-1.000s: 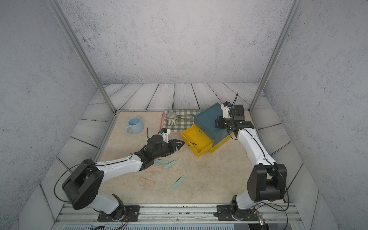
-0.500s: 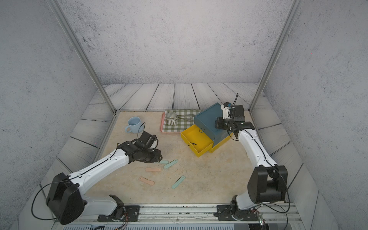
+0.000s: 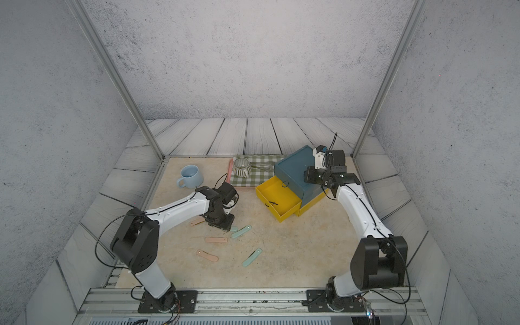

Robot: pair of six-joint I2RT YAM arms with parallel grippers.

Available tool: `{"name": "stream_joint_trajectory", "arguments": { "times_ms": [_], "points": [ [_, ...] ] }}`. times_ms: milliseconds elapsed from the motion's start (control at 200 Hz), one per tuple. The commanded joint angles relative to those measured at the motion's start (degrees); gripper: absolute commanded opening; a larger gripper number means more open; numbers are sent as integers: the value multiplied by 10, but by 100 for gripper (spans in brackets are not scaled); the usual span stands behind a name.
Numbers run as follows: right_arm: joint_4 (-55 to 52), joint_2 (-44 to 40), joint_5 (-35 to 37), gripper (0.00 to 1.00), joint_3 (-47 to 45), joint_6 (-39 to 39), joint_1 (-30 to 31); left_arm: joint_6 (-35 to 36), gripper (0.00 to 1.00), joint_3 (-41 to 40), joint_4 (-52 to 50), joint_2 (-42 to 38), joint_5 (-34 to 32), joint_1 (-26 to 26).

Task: Place the fruit knives into the drawer by color
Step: Pick up the fruit knife from the center of the board.

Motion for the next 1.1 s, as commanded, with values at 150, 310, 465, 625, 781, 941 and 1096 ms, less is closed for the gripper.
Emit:
{"name": "stream_joint_trajectory", "arguments": {
  "times_ms": [150, 310, 465, 625, 781, 941, 1096],
  "points": [
    [-198, 54, 40, 8, -64, 0, 3, 45, 48, 14, -5, 22, -21, 2],
    [-197, 56, 36, 8, -61, 1, 3, 72, 51, 24, 9, 28, -16, 2],
    [-197, 55, 33, 8, -62, 2, 3, 94, 52, 30, 12, 46, -5, 1],
    [-198, 54, 34, 8, -63, 1, 3, 108, 52, 33, 17, 59, -4, 2],
    [-198, 52, 33, 8, -64, 1, 3, 123, 52, 48, 5, 75, -12, 2],
    [-197, 52, 32, 8, -64, 1, 3, 137, 52, 53, 1, 85, -8, 2],
    [-195, 54, 32, 8, -67, 2, 3, 139, 52, 57, -3, 96, -7, 3]
  ]
}}
